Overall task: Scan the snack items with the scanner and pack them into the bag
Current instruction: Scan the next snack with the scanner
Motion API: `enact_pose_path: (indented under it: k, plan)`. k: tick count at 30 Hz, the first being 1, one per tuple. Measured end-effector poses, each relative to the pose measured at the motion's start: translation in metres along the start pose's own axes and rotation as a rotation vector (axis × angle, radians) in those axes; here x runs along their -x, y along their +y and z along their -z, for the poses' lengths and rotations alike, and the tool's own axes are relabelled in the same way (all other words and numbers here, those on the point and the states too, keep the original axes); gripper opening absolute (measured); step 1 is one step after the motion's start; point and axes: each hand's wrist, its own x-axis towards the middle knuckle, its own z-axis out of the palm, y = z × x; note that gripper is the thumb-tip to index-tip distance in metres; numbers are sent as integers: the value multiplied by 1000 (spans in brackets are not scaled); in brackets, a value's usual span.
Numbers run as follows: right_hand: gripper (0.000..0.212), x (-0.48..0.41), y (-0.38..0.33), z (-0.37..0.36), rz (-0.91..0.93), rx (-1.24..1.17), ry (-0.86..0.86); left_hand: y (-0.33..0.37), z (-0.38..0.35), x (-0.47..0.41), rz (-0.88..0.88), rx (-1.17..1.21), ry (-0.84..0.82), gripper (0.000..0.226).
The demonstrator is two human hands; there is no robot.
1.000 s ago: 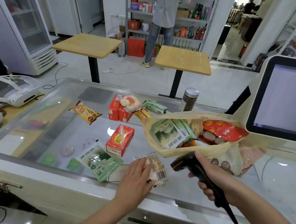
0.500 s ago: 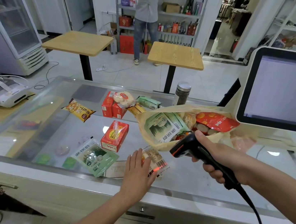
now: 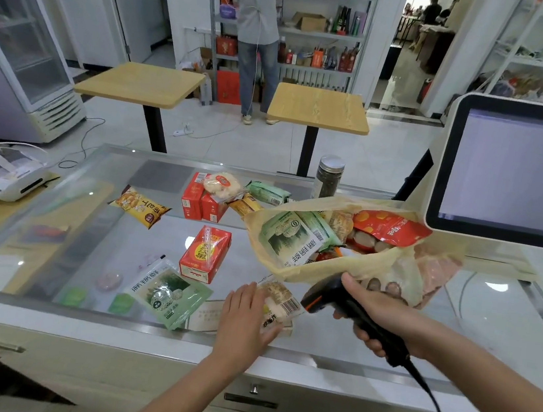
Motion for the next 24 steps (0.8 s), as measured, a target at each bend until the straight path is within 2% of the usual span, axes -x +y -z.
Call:
enact_pose_path:
  k: [5, 9, 11, 14, 16, 18, 19, 21, 24]
  plan:
    - [75, -41, 39, -13, 57, 33, 61, -14, 4, 3, -35, 126, 62, 61]
    - [69, -55, 45, -15, 121, -25, 115, -22, 12, 6, -78, 252, 184, 60]
    - [67, -57, 47, -17, 175, 126, 252, -21, 19, 8, -123, 286, 257, 57]
    - [55, -60, 57, -21, 264, 589, 615, -18, 26, 10, -197, 327, 354, 56]
    - [45, -57, 55, -24, 423, 625, 832, -14, 28, 9, -241, 340, 420, 53]
    - [41, -52, 44, -23, 648, 586, 949, -8, 30, 7, -281, 328, 473, 49]
    - [43, -47, 35, -23, 714, 590, 951, -5, 31, 5, -303, 319, 495, 47]
    - [46, -35, 12, -28, 674, 563, 799, 0, 34, 3, -352, 311, 534, 45]
    - [30, -31, -11, -37, 496, 318, 376, 6, 40, -2, -426, 323, 597, 40]
